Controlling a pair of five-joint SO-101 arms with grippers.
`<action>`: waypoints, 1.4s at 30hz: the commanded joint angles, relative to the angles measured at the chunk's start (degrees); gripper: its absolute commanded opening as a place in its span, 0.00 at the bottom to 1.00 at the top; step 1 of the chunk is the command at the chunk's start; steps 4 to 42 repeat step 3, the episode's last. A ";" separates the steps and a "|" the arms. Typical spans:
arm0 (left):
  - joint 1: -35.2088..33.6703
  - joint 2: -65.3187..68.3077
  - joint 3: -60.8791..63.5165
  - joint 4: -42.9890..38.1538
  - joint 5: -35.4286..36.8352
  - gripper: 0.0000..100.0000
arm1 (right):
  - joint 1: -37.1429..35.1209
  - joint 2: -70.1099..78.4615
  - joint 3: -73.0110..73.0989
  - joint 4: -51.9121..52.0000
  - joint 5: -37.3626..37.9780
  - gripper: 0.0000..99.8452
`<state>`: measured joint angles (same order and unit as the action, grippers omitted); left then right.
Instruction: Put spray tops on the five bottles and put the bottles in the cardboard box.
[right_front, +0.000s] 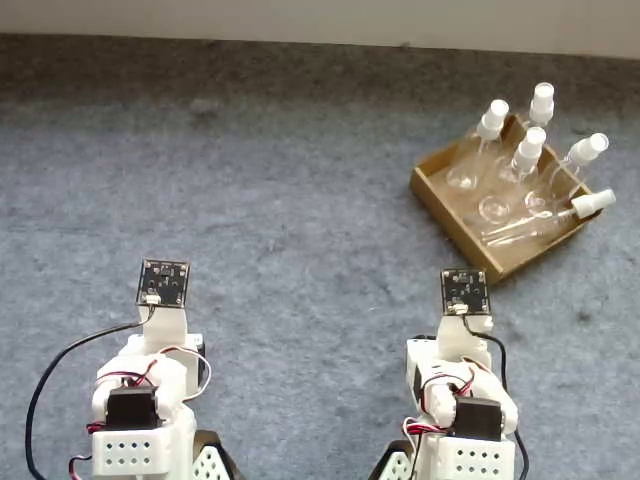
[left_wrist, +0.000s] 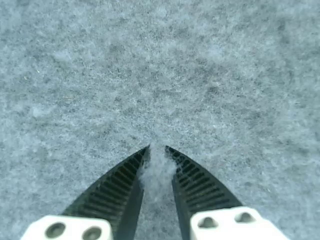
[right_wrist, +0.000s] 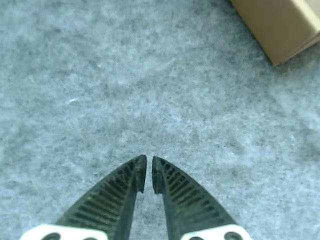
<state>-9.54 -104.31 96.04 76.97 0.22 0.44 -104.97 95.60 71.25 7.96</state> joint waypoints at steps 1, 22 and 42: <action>1.10 -0.04 1.10 0.26 -0.53 0.00 | 0.66 -0.22 7.69 0.40 0.44 0.01; 1.10 -0.04 1.10 0.26 -0.53 0.00 | 0.66 -0.22 7.69 0.40 0.44 0.01; 1.10 -0.04 1.10 0.26 -0.53 0.00 | 0.66 -0.22 7.69 0.40 0.44 0.01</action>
